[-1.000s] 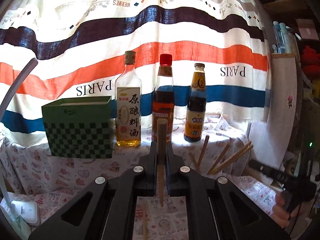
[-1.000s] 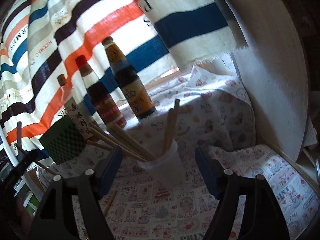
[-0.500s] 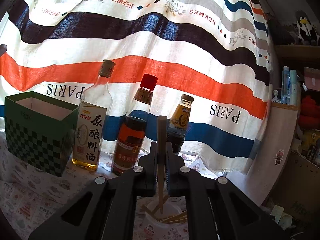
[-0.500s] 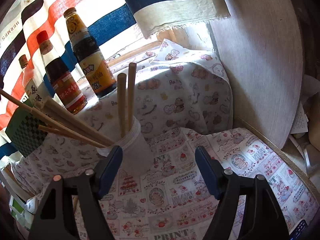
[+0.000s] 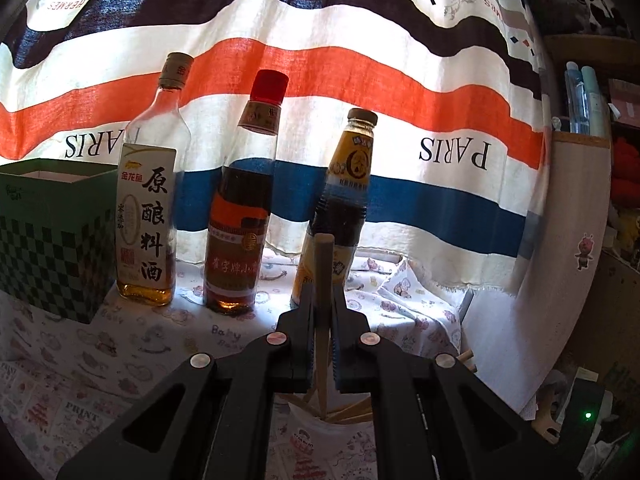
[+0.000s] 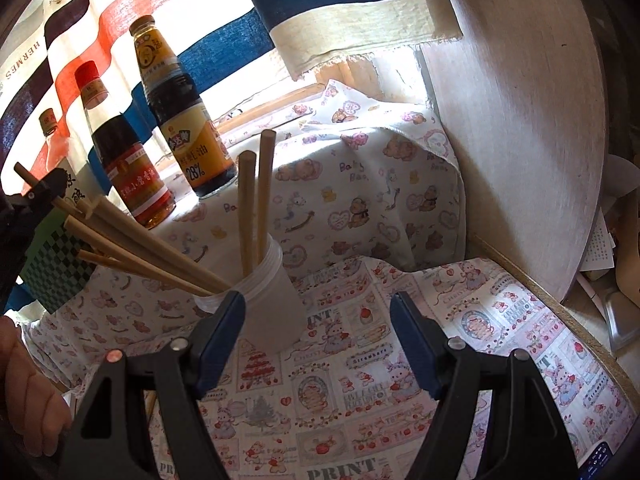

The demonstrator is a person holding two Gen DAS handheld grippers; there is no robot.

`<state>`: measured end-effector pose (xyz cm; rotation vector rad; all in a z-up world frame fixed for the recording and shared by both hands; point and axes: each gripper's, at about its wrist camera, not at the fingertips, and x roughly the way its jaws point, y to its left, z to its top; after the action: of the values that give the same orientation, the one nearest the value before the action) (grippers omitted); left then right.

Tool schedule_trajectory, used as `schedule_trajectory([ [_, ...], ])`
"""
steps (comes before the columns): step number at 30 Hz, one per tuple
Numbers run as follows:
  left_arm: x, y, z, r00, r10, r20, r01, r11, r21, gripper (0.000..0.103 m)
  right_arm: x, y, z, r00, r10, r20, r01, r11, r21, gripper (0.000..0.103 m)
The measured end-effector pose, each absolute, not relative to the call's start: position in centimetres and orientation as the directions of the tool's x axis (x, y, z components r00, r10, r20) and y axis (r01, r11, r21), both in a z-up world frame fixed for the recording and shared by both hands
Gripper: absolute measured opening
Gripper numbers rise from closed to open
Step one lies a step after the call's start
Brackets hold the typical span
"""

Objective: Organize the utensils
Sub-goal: 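Lower both chopsticks into the clear cup and open both tools, then move both open tools back over the loose chopstick and metal fork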

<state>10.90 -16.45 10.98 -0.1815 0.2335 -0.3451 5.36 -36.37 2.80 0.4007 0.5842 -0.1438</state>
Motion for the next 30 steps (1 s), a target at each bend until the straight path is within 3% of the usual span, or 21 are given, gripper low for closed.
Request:
schedule_trajectory([
  [12, 11.1, -17.6, 10.5, 0.92, -0.322, -0.225, 0.295, 0.944, -0.144, 0.006, 5.4, -36.6, 2.9, 0.825, -0.03, -0.565, 0.254, 0.912, 0.322, 0.073],
  [20, 9.9, -16.1, 11.7, 0.938, -0.296, -0.179, 0.283, 0.954, -0.097, 0.007, 5.4, -36.6, 2.8, 0.825, -0.031, -0.564, 0.254, 0.912, 0.322, 0.073],
  [30, 8.3, -12.9, 12.9, 0.957, -0.253, -0.139, 0.242, 0.966, -0.089, 0.021, 5.4, -36.5, 2.9, 0.826, -0.028, -0.563, 0.247, 0.915, 0.318, 0.073],
])
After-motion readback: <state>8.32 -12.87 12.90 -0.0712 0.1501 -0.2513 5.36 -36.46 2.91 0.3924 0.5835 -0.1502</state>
